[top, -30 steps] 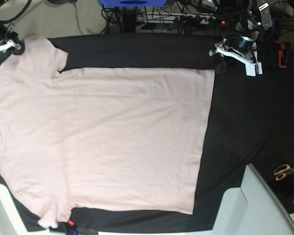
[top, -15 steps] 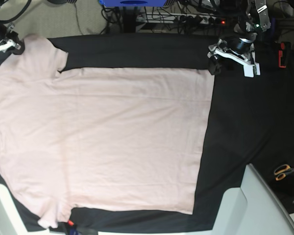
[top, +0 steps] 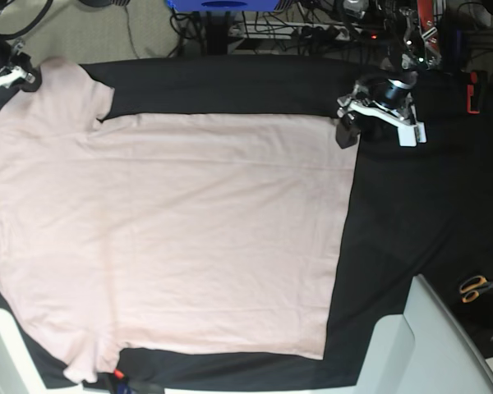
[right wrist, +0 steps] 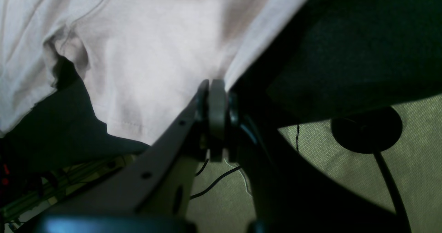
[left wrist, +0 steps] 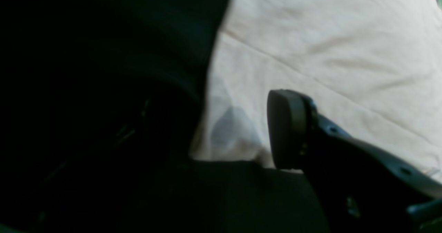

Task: Fold the T-shirt properly
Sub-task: 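Lower both grippers and pinch the shirt's side edge at shoulder and hem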

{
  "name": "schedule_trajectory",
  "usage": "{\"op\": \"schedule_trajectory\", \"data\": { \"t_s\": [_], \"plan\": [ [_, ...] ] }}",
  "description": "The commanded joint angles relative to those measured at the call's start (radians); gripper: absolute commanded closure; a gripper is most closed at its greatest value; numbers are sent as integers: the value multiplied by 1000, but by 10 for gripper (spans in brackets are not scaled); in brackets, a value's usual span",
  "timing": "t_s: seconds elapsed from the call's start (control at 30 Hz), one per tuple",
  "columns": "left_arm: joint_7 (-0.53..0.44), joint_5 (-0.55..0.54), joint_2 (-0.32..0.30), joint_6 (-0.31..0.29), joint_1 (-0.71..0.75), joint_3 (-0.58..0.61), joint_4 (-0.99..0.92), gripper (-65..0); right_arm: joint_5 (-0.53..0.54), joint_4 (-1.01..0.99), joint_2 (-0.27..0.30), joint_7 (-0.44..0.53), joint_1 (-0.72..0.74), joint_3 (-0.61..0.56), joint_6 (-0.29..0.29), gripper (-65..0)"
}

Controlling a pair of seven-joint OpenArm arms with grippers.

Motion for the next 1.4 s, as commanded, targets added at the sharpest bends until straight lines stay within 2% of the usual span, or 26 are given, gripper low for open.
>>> {"op": "schedule_trajectory", "data": {
  "t_s": [0.0, 0.67, 0.73, 0.87, 1.0, 1.2, 1.37],
  "plan": [
    [76, 23, 5, 6, 14, 9, -9, -418, 3, 11, 16, 5, -4, 2, 2, -3],
    [76, 23, 34, 6, 3, 9, -6, -413, 3, 11, 16, 5, -4, 2, 2, -3],
    [76, 23, 34, 6, 3, 9, -6, -354, 3, 11, 16, 5, -4, 2, 2, -3],
    [76, 23, 34, 6, -16, 10, -17, -130, 3, 11, 16, 5, -4, 2, 2, -3],
    [76, 23, 34, 6, -19, 10, -21, 0, 3, 11, 16, 5, -5, 2, 2, -3],
    [76, 23, 29, 6, -19, 10, -12, 0, 3, 11, 15, 3, -5, 1, 2, -3],
    [76, 23, 26, 9, -6, 4, 2, 0, 6, 40, 15, 5, -22, -79, 2, -2]
  ]
}}
